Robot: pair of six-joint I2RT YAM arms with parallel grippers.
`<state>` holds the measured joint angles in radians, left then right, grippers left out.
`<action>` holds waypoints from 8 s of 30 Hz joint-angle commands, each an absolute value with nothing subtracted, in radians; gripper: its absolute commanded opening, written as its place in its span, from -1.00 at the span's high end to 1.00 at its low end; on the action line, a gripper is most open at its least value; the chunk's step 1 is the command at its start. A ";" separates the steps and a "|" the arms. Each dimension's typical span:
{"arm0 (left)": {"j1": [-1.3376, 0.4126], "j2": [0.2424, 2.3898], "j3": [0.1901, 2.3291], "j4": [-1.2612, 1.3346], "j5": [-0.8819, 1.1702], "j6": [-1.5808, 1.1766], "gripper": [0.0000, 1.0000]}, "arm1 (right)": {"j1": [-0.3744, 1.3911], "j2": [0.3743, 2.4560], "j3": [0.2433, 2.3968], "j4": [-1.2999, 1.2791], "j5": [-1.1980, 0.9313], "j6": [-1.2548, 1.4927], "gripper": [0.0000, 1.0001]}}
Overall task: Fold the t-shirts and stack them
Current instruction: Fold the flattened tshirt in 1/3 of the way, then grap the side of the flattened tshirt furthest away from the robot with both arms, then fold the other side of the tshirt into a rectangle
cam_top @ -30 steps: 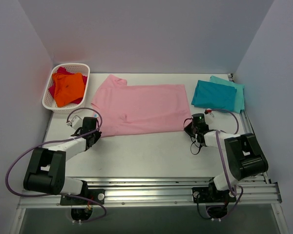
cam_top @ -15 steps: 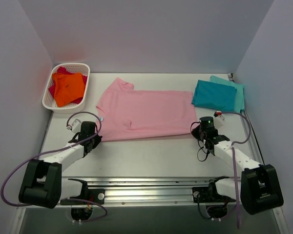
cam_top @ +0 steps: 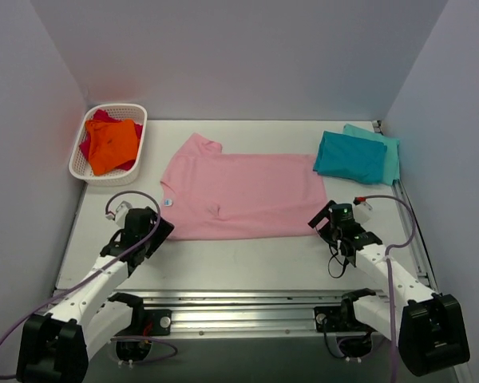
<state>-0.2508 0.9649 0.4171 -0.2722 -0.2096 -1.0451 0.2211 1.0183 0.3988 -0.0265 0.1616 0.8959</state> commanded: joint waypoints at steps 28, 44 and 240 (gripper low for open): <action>-0.005 2.474 2.201 -0.318 0.561 -0.374 -0.84 | 0.212 1.042 0.719 0.121 0.144 0.732 -0.88; -0.087 2.773 2.606 -0.518 0.480 -0.341 -0.87 | 0.206 1.080 0.724 0.155 0.109 0.709 -0.89; -0.021 2.046 1.662 -0.077 0.301 -0.371 0.95 | 0.124 1.928 1.387 0.385 0.135 0.695 1.00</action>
